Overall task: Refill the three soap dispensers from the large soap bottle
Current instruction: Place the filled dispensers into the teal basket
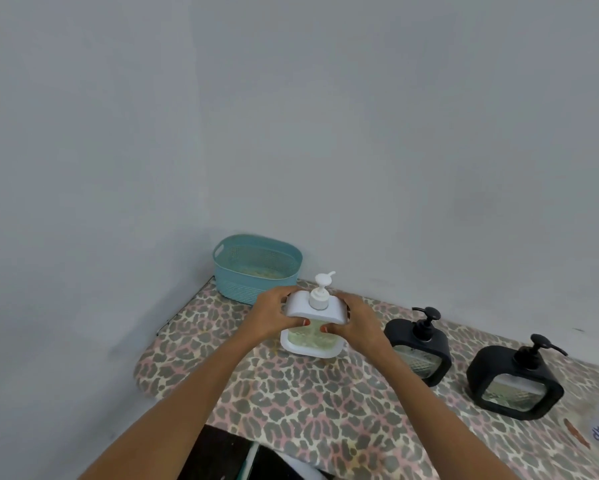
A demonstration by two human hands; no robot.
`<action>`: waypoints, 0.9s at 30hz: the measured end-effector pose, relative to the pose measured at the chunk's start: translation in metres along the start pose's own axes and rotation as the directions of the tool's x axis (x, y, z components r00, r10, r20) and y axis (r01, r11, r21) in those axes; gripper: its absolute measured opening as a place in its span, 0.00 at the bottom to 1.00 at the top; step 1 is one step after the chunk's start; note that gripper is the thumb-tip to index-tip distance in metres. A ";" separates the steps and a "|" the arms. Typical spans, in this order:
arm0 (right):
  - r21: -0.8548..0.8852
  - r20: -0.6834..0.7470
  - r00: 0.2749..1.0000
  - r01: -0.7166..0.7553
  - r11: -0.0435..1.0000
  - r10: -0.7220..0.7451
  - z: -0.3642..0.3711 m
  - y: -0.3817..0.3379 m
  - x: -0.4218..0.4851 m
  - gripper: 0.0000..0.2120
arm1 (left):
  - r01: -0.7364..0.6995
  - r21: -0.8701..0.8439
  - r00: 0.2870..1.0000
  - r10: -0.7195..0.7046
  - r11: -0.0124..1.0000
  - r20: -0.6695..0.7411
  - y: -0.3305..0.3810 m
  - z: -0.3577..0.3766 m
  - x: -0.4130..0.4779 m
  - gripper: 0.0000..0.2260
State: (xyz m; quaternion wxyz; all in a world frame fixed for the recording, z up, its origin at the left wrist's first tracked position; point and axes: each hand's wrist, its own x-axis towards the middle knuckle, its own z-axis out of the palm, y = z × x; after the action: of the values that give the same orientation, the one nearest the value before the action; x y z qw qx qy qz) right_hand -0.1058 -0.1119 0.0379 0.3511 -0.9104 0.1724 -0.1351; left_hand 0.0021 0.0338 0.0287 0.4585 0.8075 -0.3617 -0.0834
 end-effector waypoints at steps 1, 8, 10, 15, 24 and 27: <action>0.006 0.000 1.000 0.014 1.000 -0.014 -0.001 -0.005 -0.001 0.30 | 0.002 0.004 1.000 -0.002 1.000 -0.010 0.003 -0.005 -0.003 0.28; -0.012 0.016 0.991 0.133 0.991 -0.133 -0.010 -0.038 0.010 0.30 | -0.027 0.017 0.996 0.029 0.999 -0.089 0.020 -0.044 -0.016 0.26; -0.018 0.039 0.986 0.161 0.987 -0.160 -0.011 -0.049 0.021 0.30 | -0.027 0.020 0.993 0.029 0.999 -0.111 0.021 -0.058 -0.015 0.25; -0.040 0.097 0.974 0.211 0.977 -0.206 -0.012 -0.074 0.057 0.32 | -0.031 0.040 0.985 0.037 0.999 -0.169 0.020 -0.088 0.002 0.24; -0.067 0.215 0.937 0.294 0.954 -0.273 -0.013 -0.097 0.138 0.32 | 0.010 0.093 0.963 0.016 0.996 -0.270 0.009 -0.116 0.047 0.25; -0.107 0.249 0.929 0.308 0.945 -0.275 -0.010 -0.099 0.165 0.32 | 0.037 0.094 0.956 -0.007 0.995 -0.293 0.004 -0.117 0.062 0.25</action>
State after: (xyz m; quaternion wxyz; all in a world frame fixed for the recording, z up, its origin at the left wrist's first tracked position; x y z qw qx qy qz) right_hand 0.0609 -0.1167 0.1333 0.2781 -0.9582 0.0021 -0.0663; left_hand 0.0997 0.0708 0.1102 0.4655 0.8366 -0.2845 0.0499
